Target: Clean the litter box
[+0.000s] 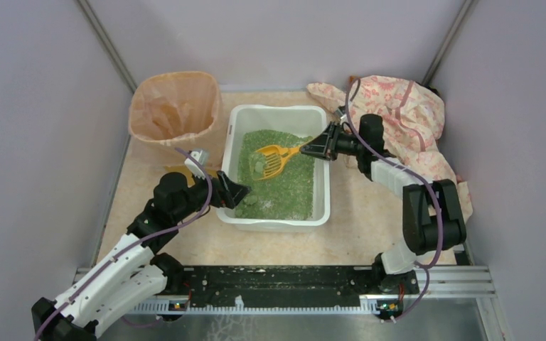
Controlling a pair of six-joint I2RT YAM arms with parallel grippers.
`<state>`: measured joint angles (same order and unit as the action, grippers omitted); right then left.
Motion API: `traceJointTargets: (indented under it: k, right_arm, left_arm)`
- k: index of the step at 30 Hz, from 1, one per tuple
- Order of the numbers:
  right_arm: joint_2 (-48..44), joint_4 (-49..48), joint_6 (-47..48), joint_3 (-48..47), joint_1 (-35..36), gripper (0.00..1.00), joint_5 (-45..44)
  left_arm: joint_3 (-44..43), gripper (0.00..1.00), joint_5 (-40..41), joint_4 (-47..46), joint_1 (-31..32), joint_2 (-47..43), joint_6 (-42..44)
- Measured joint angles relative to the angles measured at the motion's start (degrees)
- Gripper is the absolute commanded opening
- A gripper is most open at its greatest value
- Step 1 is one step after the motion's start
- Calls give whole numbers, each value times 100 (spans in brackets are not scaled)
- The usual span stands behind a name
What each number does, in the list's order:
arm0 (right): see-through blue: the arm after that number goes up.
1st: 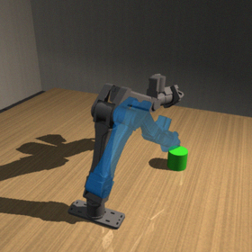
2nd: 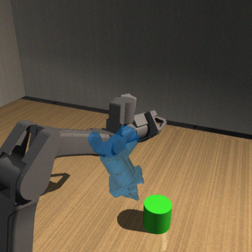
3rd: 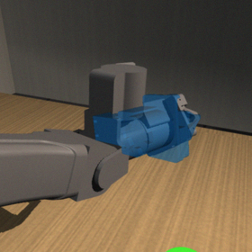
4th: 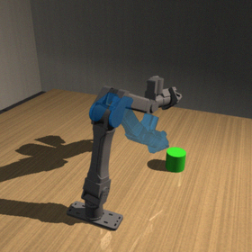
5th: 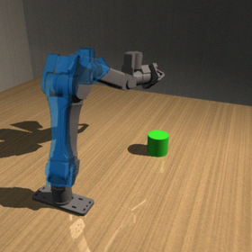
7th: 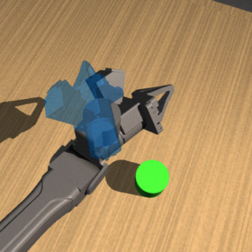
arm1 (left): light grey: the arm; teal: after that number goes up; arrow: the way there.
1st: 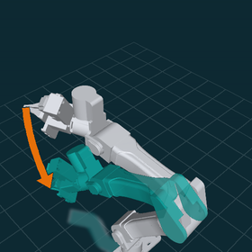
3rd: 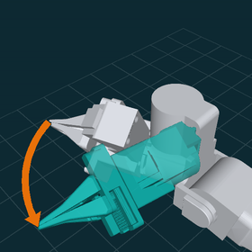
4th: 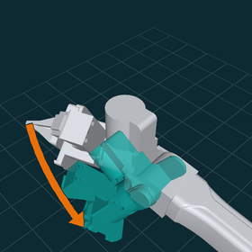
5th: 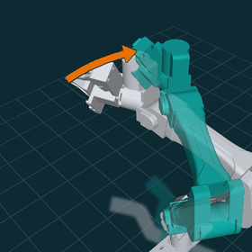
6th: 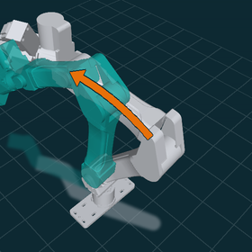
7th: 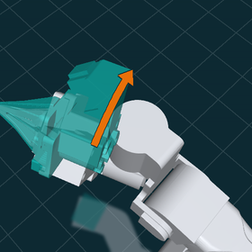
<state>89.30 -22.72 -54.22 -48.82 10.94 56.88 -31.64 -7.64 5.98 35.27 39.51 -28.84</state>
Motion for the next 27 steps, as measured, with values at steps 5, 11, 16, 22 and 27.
traceJointTargets:
  k: [5,11,16,22,27]
  right_arm:
    - [-157,142,20,-258,-225,0,9]
    - [-306,-15,-140,-264,-627,0,146]
    - [-404,-457,-393,0,-1038,0,94]
    - [-404,-619,-518,210,-763,0,140]
    - [-354,-1766,-1246,621,-1058,0,197]
  left_arm:
    - [0,99,2,2,0,-9,0]
    - [0,99,4,9,-2,-101,0]
    - [0,99,4,46,0,-131,20]
    - [-4,99,-37,42,0,20,17]
    - [-4,99,-52,39,0,57,17]
